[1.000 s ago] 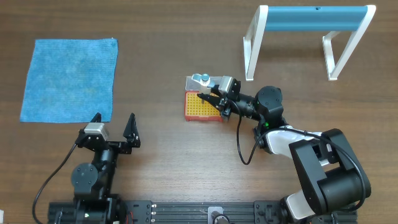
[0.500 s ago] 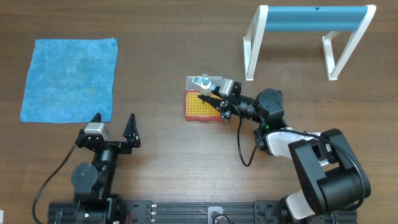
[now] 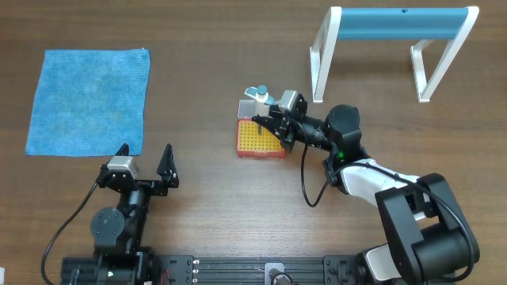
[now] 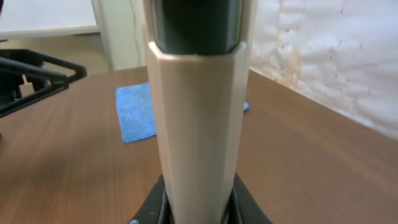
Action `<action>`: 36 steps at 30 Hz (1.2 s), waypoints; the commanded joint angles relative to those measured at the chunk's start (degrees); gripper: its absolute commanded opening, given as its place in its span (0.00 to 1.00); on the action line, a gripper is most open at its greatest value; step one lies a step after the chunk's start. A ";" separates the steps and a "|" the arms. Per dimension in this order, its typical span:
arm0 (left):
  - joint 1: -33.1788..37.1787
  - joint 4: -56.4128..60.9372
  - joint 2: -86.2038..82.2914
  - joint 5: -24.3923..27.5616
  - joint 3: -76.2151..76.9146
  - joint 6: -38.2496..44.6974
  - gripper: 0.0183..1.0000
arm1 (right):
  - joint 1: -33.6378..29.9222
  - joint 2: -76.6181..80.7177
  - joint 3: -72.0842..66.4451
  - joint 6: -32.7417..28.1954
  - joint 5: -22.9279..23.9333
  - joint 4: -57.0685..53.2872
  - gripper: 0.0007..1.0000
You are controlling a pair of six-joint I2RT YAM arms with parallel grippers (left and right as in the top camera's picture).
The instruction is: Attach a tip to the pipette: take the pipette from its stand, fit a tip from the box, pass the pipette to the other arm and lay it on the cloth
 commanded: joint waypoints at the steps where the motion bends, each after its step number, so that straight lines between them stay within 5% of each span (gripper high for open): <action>1: 0.02 -0.42 -0.31 -0.44 -0.11 -0.28 1.00 | 0.20 -2.82 4.59 0.81 -1.05 -0.39 0.07; 6: 0.02 -0.39 -0.31 -0.44 -0.11 -0.28 1.00 | 0.20 -3.02 7.80 0.85 -3.19 -2.19 0.08; 15: 0.02 -0.42 -0.31 -0.44 -0.11 -0.28 1.00 | 0.20 -11.47 16.79 -6.29 -3.61 -26.14 0.07; 23: 0.02 -0.42 -0.31 -0.44 -0.11 -0.28 1.00 | -0.09 -20.72 17.57 -6.01 -5.25 -34.93 0.07; 31: 0.02 -0.04 -0.31 0.09 -0.11 -0.52 1.00 | -0.09 -21.38 17.57 12.26 -15.82 -36.72 0.07; 33: 0.02 0.63 -0.31 9.44 -0.11 -10.40 1.00 | -0.07 -21.38 17.57 12.74 -15.85 -36.72 0.07; 36: 0.02 1.11 -0.31 27.17 -0.11 -54.18 1.00 | -0.02 -21.38 17.57 12.96 -15.82 -36.76 0.07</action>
